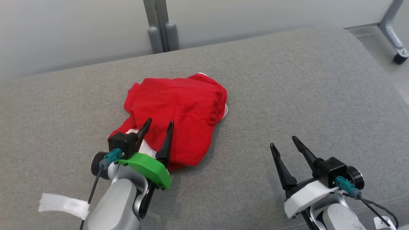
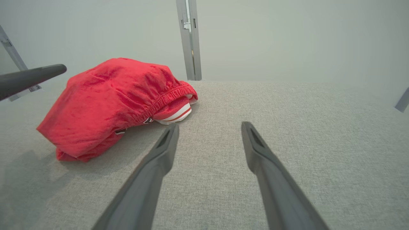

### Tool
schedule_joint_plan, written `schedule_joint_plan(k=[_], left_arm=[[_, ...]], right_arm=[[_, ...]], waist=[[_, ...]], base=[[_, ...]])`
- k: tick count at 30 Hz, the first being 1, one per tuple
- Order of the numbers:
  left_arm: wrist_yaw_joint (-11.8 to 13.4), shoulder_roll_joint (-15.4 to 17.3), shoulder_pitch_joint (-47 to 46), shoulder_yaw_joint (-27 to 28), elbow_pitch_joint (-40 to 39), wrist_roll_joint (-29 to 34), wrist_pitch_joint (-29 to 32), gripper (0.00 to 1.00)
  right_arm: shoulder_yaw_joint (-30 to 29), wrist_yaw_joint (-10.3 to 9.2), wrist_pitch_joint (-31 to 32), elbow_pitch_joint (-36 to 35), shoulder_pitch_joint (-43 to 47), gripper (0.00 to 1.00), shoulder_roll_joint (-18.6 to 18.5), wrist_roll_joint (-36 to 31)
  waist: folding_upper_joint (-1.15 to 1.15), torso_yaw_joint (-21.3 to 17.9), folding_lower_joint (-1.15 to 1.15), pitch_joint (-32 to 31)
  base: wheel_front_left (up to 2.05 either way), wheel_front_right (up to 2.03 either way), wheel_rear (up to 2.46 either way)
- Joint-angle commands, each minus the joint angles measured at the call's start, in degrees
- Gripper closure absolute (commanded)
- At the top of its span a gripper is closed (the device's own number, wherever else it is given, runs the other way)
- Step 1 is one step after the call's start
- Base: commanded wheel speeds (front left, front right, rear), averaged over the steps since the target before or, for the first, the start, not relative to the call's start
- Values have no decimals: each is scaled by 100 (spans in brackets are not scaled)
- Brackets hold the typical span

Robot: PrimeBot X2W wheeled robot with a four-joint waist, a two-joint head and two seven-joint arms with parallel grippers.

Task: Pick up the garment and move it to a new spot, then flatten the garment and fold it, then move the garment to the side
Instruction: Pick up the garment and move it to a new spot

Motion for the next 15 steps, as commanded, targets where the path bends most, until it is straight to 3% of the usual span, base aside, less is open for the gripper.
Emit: schedule_joint_plan(k=[1,7,15], left_arm=[[12,-5,139,73,-39,97,-3,0],[-22,-95,480,294,34,232,-4,0],[-50,-169,629,196,274,19,-4,0]], right_arm=[[18,-8,-17,13,67,0,-10,23],[44,-8,-17,6,71,0,-59,27],[2,-8,-17,42,77,0,-116,31]], waist=[[0,169,0,-176],[0,220,0,-176],[0,150,0,-38]], base=[[0,0,0],[0,0,0],[0,0,0]])
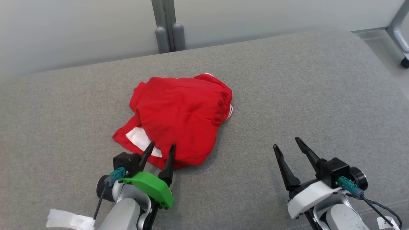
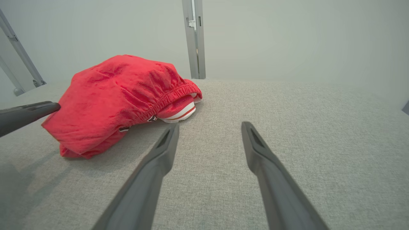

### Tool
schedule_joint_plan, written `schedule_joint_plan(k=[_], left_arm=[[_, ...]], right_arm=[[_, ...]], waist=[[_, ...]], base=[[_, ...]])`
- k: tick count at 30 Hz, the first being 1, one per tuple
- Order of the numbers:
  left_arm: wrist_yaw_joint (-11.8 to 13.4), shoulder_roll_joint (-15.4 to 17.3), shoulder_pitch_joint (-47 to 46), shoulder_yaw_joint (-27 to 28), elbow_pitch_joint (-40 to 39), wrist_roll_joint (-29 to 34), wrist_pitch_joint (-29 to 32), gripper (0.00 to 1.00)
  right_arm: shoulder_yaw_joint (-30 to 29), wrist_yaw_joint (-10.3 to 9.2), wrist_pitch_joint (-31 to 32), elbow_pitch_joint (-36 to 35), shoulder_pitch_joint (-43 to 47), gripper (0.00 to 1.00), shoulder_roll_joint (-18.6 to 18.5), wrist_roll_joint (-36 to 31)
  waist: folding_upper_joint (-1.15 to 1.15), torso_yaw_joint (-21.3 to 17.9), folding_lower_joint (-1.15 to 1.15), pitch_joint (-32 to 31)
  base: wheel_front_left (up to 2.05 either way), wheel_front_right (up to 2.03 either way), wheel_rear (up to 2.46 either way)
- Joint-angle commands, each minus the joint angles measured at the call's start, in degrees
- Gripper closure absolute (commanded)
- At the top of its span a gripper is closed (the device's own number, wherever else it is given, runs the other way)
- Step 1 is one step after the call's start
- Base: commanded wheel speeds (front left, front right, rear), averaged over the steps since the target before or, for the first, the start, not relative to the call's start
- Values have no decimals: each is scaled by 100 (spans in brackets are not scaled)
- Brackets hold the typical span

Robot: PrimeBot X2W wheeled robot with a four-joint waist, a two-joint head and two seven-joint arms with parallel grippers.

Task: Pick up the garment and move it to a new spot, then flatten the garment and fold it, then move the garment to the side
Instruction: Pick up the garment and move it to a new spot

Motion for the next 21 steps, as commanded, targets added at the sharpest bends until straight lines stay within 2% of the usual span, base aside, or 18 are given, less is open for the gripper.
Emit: schedule_joint_plan(k=[1,8,9,10,15,18,21], left_arm=[[-18,5,52,-23,12,-115,-4,0],[-20,-8,-41,-343,126,-551,-4,0],[-17,-9,-83,-384,137,-617,-4,42],[-17,-9,-140,-424,139,-654,-5,100],[-17,70,-402,-781,342,-678,-5,100],[-17,173,-503,-716,171,-612,-5,100],[-8,375,-699,-343,-350,-247,-5,100]], right_arm=[[-3,-8,-17,10,23,0,-27,0],[-11,-8,-17,4,-47,0,-12,-57],[-13,-8,-17,3,-59,0,-15,-56],[-18,-8,-17,0,-70,0,-16,-51],[-40,-8,-17,-34,-78,0,-10,-110],[-62,-8,-17,-50,-48,0,7,-119],[-138,-8,-17,-81,-11,0,-4,-126]], waist=[[0,-30,0,36],[0,-74,0,102],[0,-77,0,110],[0,-79,0,119],[0,-59,0,140],[0,-40,0,126],[0,31,0,102]], base=[[0,0,0],[0,0,0],[0,0,0],[0,0,0],[0,0,0],[0,0,0],[0,0,0]])
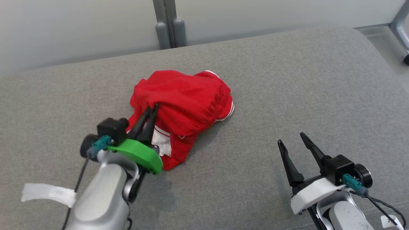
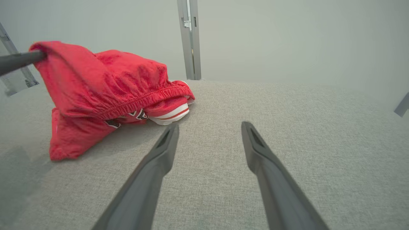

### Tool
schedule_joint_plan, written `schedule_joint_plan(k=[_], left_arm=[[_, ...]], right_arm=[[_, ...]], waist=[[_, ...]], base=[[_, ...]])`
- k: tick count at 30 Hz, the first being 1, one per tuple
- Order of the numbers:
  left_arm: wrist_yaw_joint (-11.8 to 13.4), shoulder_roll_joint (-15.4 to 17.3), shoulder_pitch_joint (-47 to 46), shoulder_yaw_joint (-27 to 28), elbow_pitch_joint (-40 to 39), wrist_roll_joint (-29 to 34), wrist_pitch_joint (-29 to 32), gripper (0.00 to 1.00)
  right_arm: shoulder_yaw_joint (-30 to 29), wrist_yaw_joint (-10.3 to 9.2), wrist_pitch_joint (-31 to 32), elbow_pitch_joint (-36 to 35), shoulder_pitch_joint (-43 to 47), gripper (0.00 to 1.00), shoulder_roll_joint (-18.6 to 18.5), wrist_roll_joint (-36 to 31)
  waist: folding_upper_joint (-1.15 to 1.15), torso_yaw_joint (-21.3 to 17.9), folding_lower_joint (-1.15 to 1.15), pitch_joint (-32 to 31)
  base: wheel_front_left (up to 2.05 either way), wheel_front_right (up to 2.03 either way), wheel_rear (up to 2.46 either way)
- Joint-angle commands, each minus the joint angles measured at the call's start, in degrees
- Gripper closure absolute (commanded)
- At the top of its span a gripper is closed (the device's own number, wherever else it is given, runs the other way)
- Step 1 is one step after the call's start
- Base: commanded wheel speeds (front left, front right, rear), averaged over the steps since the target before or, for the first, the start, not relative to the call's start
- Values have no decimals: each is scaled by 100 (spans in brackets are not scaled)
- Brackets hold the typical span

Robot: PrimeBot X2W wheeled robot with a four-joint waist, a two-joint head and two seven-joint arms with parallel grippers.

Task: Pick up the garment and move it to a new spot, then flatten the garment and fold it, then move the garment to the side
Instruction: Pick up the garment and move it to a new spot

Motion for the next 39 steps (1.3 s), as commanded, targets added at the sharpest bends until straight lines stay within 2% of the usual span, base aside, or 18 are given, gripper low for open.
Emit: schedule_joint_plan(k=[1,4,5,9,14,18,22,27,31,38,39], left_arm=[[22,70,-112,62,-78,84,-5,100],[28,272,-275,484,-660,512,-5,100],[18,426,-474,680,-970,726,-4,100],[3,792,-942,1040,-1343,1006,-4,100],[15,1383,-1415,1451,-1160,1212,-4,100],[109,1839,-1606,1863,-905,1126,-4,100],[101,2108,-1462,2200,-751,958,-4,100],[64,2241,-1266,2460,-513,829,-4,100],[165,2110,-1070,2783,-358,753,-4,100],[736,1803,-677,3587,26,766,-5,100],[736,1803,-677,3587,26,766,-5,100]], right_arm=[[-15,-8,-17,-16,41,0,-10,-47],[-45,-8,-17,-33,109,0,14,-63],[-63,-8,-17,-17,168,0,43,-67],[-54,-8,-17,6,248,0,100,-67],[-56,-8,-17,-4,254,0,163,-54],[-89,-8,-17,-59,221,0,163,-41],[-133,-8,-17,-87,200,0,89,-30],[-170,-8,-17,-149,32,0,-47,-15],[-81,-8,-17,-204,-114,0,-175,-15],[-48,-8,-17,-437,-368,0,-385,-36],[-48,-8,-17,-437,-368,0,-385,-36]], waist=[[0,47,0,-29],[0,145,0,-100],[0,231,0,-157],[0,386,0,-249],[0,491,0,-243],[0,547,0,-126],[0,634,0,76],[0,714,0,429],[0,764,0,722],[0,770,0,1217],[0,770,0,1217]], base=[[0,0,0],[0,0,0],[0,0,0],[0,0,0],[0,0,0],[0,0,0],[0,0,0],[0,0,0],[0,0,0],[0,0,0],[0,0,0]])
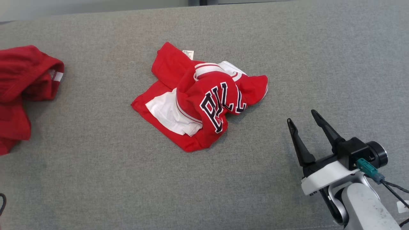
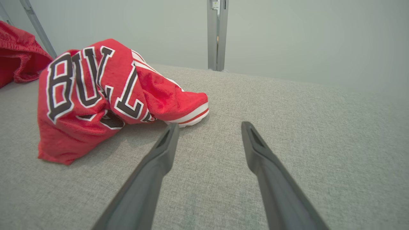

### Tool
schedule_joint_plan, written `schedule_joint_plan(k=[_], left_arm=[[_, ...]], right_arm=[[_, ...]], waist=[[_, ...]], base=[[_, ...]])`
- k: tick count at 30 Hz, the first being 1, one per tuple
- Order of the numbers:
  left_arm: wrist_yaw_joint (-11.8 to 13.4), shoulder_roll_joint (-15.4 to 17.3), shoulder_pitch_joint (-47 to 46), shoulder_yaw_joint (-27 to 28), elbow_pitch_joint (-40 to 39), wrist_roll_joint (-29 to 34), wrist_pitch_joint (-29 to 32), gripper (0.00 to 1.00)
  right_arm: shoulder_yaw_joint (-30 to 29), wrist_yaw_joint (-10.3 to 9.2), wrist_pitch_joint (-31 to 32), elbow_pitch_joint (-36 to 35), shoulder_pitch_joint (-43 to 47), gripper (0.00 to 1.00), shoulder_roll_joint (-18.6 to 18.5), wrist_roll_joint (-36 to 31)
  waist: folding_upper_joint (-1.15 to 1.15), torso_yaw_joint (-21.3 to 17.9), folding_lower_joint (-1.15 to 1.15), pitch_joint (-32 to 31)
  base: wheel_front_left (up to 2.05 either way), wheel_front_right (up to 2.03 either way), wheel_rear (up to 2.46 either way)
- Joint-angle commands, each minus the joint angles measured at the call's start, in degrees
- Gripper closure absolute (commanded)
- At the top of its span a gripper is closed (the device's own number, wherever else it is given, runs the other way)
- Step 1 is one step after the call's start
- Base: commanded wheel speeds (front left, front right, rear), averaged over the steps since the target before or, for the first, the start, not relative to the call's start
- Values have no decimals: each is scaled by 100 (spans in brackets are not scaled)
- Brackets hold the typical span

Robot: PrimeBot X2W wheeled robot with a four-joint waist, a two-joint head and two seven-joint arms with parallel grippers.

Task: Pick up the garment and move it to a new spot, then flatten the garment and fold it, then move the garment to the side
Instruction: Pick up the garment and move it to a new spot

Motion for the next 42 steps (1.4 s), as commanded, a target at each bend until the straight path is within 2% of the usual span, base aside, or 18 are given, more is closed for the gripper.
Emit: schedule_joint_plan(k=[1,5,10,14,15,16,21,25,30,36,42], left_arm=[[123,-10,22,102,-49,122,-4,100],[430,-171,229,461,133,338,-4,100],[591,-402,276,818,776,282,-4,100],[442,-575,253,918,1229,226,-5,100],[411,-568,244,926,1259,279,-5,64],[358,-620,254,938,1323,281,-4,0],[111,-801,444,995,1167,521,-4,0],[-115,-1015,769,1052,662,803,-4,0],[-402,-1431,1264,1082,-11,1129,-4,0],[-635,-1936,1954,692,-790,1521,-4,0],[-715,-2109,2548,234,-1208,1537,-4,0]], right_arm=[[-12,-8,-17,-51,-90,0,-50,-8],[-67,-8,-17,-138,-143,0,-153,-25],[-97,-8,-17,-190,-169,0,-188,-33],[-66,-8,-17,-266,-180,0,-199,-59],[-58,-8,-17,-275,-181,0,-200,-56],[-62,-8,-17,-285,-178,0,-201,-52],[-140,-8,-17,-264,-175,0,-127,-12],[-171,-8,-17,-210,-107,0,-14,-2],[-232,-8,-17,-114,64,0,118,-16],[-354,-8,-17,-21,293,0,287,-47],[-406,-8,-17,56,491,0,415,-75]], waist=[[0,28,0,274],[0,31,0,374],[0,10,0,422],[0,-20,0,432],[0,-27,0,423],[0,-33,0,411],[0,-67,0,239],[0,-97,0,2],[0,-110,0,-395],[0,-198,0,-874],[0,-335,0,-1305]], base=[[0,0,0],[0,0,0],[0,0,0],[0,0,0],[0,0,0],[0,0,0],[0,0,0],[0,0,0],[0,0,0],[0,0,0],[0,0,0]])
